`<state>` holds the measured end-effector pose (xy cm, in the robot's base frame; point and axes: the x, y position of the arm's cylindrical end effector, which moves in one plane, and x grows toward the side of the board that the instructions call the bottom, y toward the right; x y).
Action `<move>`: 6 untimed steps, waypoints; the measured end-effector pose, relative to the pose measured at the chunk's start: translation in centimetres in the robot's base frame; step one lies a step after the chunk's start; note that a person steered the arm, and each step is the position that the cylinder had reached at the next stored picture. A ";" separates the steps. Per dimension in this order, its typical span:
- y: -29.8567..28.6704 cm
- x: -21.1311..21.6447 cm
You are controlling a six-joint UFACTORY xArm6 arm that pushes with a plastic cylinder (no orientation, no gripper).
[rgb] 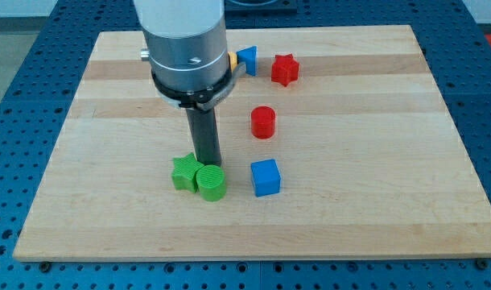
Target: Push the red circle towards the bottom right of the red star
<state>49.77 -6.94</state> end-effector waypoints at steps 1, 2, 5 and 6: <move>0.6 -0.8; 4.9 -5.0; 11.1 -10.1; 12.6 -11.8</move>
